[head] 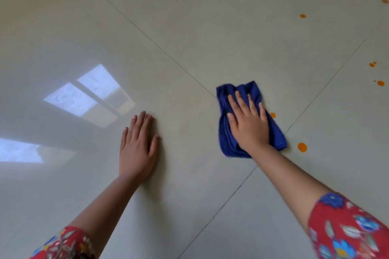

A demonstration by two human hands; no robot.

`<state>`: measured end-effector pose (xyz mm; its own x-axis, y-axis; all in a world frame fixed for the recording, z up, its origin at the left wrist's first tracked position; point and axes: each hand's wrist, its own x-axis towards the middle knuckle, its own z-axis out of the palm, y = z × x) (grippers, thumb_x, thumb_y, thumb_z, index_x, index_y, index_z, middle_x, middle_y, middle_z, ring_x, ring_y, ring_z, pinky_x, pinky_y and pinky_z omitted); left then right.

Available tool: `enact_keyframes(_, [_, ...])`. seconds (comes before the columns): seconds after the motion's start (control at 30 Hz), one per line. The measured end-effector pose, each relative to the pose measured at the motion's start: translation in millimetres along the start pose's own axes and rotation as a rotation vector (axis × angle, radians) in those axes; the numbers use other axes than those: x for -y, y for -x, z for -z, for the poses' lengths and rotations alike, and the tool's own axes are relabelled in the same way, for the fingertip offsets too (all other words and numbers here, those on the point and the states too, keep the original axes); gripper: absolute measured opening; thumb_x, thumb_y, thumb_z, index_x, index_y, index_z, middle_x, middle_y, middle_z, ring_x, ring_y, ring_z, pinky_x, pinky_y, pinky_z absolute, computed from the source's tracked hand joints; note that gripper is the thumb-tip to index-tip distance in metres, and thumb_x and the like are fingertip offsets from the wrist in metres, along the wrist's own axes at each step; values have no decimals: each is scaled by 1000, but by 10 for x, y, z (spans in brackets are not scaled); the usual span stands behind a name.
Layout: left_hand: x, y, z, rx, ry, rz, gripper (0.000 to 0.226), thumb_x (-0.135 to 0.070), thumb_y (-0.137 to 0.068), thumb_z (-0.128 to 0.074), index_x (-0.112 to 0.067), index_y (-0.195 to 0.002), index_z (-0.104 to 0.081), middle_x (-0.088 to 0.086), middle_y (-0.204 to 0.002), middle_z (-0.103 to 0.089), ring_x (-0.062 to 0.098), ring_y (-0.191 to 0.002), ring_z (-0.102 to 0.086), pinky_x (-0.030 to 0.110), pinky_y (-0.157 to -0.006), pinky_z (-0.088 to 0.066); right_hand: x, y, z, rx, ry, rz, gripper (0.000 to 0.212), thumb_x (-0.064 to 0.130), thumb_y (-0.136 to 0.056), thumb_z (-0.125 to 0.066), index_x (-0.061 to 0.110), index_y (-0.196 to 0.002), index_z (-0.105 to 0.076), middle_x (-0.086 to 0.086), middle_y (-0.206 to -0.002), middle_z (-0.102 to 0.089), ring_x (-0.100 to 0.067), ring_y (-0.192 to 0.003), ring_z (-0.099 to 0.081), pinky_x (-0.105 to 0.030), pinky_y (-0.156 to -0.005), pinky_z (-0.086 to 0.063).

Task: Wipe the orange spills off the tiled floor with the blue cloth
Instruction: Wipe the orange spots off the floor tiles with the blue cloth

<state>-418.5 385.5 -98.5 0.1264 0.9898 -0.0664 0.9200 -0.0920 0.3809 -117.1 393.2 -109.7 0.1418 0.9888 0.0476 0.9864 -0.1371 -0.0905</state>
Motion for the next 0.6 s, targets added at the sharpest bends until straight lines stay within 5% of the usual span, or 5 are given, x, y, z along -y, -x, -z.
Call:
enact_keyframes(0.07, [13,-194,-20,2,-17,15,60,-47,-95,-23,-32,-153,-13,-15,-160,-3,4,-147,4,31,-120,0,381,-179,-55,6,-51,-27,59,48,-95,-24,26,-148,-36,2,-156,-33,-27,-142,-33,-50,-115,-20])
enact_keyframes(0.23, [27,-262,-34,-3,-53,42,58,-51,-96,-16,-37,-152,-8,-18,-160,-1,1,-146,6,34,-121,-2,666,449,-50,96,-74,448,55,51,-98,-31,35,-151,-26,10,-160,-20,-21,-147,-21,-47,-117,-17])
enact_keyframes(0.3, [10,-261,-33,-16,-34,52,57,-49,-96,-16,-39,-152,-9,-19,-159,-3,0,-146,6,33,-121,-2,422,316,-49,79,-47,391,54,48,-98,-30,33,-150,-30,10,-158,-25,-20,-145,-27,-46,-114,-20])
enact_keyframes(0.47, [4,-294,-13,-38,5,69,56,-46,-96,-20,-39,-151,-15,-21,-158,-7,-2,-146,3,31,-121,-1,328,-865,-73,15,-44,-150,59,49,-96,-15,31,-150,-29,7,-158,-27,-23,-144,-28,-49,-115,-16])
enact_keyframes(0.6, [19,-310,-14,-28,11,64,55,-43,-96,-23,-39,-151,-18,-20,-158,-9,0,-146,1,33,-121,-4,1049,-1175,-146,81,-85,71,58,47,-96,-17,29,-150,-29,6,-159,-25,-23,-146,-24,-48,-117,-12])
